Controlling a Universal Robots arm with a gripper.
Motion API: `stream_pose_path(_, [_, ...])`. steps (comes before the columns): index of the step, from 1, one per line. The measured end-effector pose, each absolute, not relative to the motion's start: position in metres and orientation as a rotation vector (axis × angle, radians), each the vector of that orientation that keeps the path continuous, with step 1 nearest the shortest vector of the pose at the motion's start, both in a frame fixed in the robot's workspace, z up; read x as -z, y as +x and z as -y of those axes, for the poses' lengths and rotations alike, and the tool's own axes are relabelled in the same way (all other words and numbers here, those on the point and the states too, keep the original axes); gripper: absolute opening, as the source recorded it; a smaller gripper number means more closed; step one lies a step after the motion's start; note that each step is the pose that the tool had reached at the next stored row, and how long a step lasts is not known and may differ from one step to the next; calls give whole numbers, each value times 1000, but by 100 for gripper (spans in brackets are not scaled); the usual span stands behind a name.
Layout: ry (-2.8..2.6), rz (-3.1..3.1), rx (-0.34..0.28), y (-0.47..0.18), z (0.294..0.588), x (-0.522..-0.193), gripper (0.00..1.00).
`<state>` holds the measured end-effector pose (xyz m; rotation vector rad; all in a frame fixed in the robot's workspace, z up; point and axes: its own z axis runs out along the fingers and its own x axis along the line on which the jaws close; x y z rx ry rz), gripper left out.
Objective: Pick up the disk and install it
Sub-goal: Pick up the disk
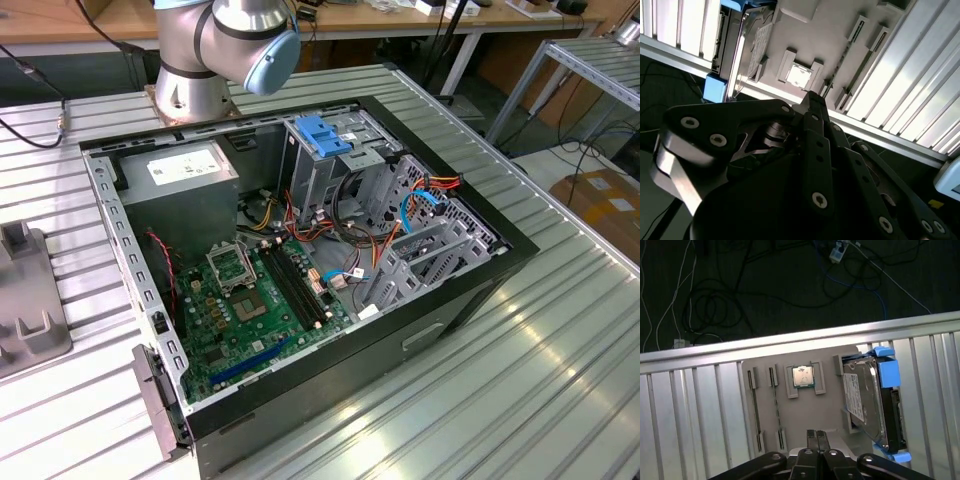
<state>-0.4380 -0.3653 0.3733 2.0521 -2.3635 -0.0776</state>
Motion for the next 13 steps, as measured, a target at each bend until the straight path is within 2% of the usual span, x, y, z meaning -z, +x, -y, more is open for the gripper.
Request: stream_pose_path(13, [2131,2290,77,-438,365,-373,10])
